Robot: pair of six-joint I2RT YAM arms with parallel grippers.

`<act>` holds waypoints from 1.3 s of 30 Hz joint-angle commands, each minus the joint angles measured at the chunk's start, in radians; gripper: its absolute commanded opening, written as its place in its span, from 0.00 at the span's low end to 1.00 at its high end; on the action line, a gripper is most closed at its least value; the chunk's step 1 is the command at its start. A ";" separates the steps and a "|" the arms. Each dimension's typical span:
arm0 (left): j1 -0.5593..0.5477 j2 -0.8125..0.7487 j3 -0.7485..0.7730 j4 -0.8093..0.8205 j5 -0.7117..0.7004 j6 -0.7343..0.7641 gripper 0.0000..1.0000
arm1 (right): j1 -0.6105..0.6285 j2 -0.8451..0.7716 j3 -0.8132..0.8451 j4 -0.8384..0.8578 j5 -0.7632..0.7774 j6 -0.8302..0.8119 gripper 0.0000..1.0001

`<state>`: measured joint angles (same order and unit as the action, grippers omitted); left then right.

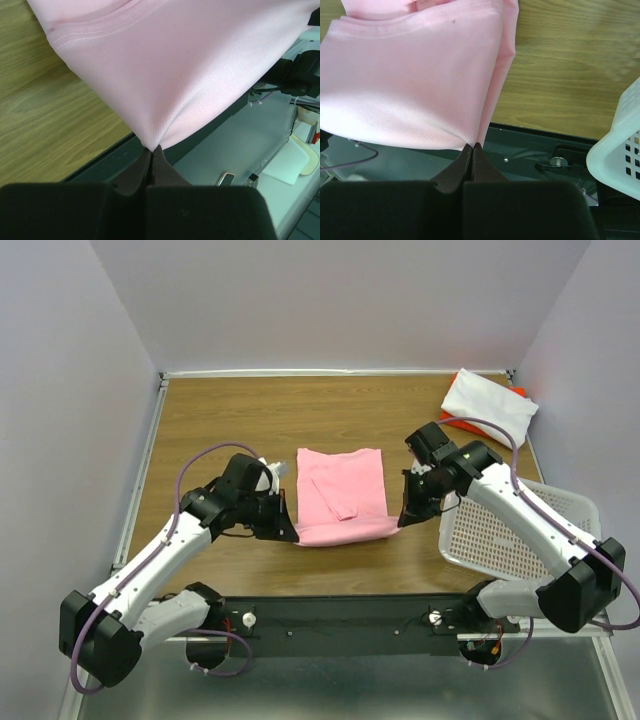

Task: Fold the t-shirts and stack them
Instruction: Fold the tshirt

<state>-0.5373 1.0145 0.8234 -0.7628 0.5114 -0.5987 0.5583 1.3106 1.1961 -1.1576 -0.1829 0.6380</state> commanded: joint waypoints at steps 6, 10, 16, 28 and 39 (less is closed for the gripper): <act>-0.001 0.050 -0.006 0.034 0.038 0.005 0.00 | 0.005 0.029 0.060 -0.014 0.112 0.071 0.00; 0.003 0.085 0.019 0.039 0.024 0.036 0.00 | 0.005 0.073 0.095 -0.011 0.155 0.072 0.00; 0.019 0.144 0.052 0.036 0.016 0.074 0.00 | 0.005 0.131 0.154 -0.008 0.209 0.060 0.00; 0.086 0.262 0.152 0.039 0.015 0.142 0.00 | 0.003 0.259 0.298 -0.008 0.316 0.029 0.00; 0.172 0.453 0.289 0.039 0.036 0.240 0.00 | -0.015 0.438 0.463 -0.008 0.415 -0.055 0.00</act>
<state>-0.3897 1.4075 1.0561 -0.7185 0.5270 -0.4229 0.5602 1.6848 1.5803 -1.1564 0.1421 0.6319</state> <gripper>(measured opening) 0.007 0.006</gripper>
